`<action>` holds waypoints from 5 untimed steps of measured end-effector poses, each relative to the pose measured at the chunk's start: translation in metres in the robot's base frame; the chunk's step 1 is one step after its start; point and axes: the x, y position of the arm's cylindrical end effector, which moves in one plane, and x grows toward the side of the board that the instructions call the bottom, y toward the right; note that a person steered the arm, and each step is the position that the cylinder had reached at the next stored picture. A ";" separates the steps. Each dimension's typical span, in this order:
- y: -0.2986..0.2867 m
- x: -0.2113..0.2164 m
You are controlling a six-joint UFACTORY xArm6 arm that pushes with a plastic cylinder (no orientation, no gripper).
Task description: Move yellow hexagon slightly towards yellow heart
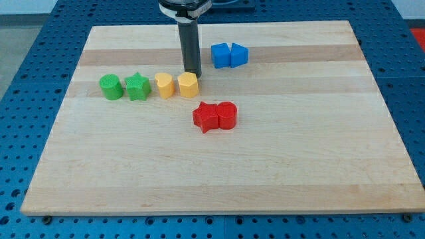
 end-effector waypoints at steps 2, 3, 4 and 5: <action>0.000 -0.001; 0.006 -0.008; 0.024 -0.008; 0.038 -0.007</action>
